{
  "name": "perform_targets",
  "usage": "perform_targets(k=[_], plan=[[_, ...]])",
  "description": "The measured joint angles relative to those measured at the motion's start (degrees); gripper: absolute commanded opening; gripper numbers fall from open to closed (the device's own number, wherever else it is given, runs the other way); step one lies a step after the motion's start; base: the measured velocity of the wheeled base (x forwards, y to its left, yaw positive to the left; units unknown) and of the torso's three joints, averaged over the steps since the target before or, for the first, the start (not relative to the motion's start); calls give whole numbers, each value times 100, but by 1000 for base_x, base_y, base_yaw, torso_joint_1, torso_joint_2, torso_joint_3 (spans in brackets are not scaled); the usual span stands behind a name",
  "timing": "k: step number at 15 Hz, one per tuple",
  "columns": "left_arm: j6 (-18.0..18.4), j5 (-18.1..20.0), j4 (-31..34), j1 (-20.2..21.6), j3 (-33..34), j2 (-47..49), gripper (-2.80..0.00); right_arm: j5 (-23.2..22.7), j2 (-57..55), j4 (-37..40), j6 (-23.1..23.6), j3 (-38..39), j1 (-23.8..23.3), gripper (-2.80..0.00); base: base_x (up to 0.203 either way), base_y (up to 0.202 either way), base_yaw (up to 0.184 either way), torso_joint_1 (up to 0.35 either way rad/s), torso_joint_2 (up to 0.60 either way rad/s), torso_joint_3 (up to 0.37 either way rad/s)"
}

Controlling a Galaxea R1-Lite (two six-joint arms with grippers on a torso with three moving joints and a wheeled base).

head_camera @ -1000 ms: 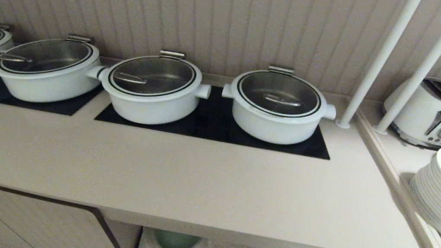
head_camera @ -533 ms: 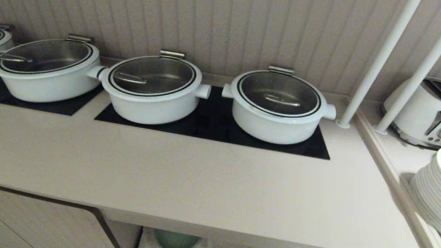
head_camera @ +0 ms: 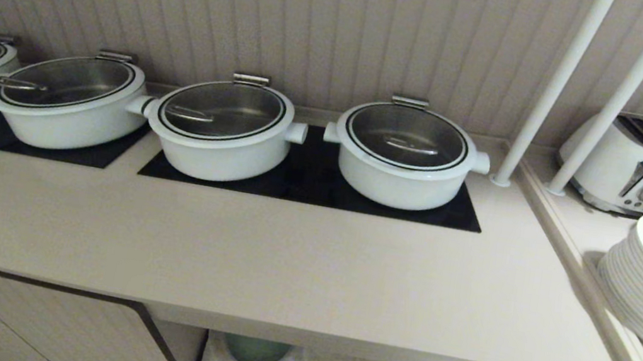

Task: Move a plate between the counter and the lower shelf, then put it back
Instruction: Put the plate in the cupboard

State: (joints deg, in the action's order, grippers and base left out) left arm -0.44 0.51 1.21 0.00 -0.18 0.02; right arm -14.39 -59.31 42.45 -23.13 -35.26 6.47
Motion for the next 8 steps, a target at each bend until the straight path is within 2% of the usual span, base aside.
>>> perform_targets(k=[8], plan=[[0,1,0,0,0,0,-280,6,-31,-14,-22,23,-4,-280,0,0,0,0,0,0]])
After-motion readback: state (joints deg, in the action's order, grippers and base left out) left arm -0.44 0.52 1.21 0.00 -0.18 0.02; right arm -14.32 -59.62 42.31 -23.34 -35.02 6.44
